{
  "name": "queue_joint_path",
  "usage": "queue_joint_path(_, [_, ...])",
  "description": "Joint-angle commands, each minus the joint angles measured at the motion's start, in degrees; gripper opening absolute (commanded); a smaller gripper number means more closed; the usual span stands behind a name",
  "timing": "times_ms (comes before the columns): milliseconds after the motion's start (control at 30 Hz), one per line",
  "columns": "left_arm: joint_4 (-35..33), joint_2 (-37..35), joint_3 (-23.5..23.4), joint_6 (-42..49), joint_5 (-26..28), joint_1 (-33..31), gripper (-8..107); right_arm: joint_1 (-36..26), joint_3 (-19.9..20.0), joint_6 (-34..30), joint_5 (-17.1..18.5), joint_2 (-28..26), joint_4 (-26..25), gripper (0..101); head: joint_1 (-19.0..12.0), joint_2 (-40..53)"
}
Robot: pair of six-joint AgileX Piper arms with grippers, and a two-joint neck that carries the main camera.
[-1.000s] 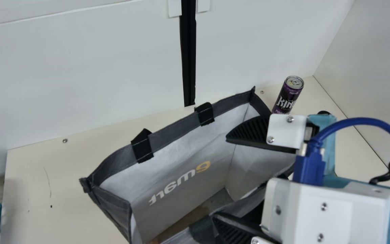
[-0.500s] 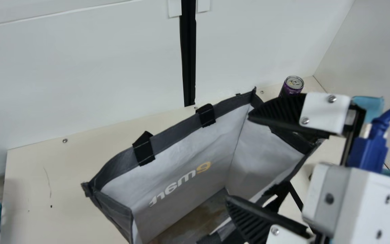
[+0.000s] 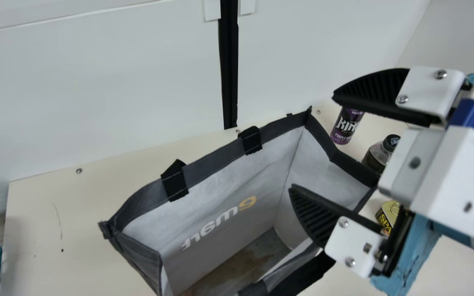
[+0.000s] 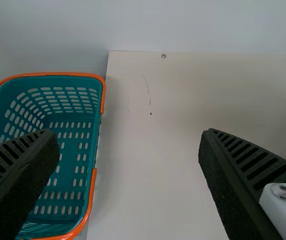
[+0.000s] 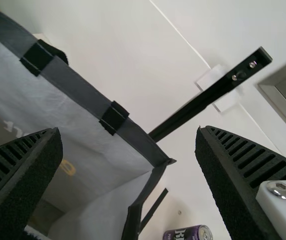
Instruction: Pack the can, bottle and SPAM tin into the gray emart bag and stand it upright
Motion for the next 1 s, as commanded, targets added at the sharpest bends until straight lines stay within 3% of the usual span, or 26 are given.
queue_joint_path(0, [0.00, 0.00, 0.00, 0.00, 0.00, 0.00, 90, -2.80, -0.46, -0.45, -0.04, 0.54, 1.05, 95, -1.30, -0.05])
queue_joint_path(967, [0.00, 0.00, 0.00, 0.00, 0.00, 0.00, 90, -39.60, -2.31, -12.21, -0.04, 11.89, 24.14, 95, -1.30, -0.05])
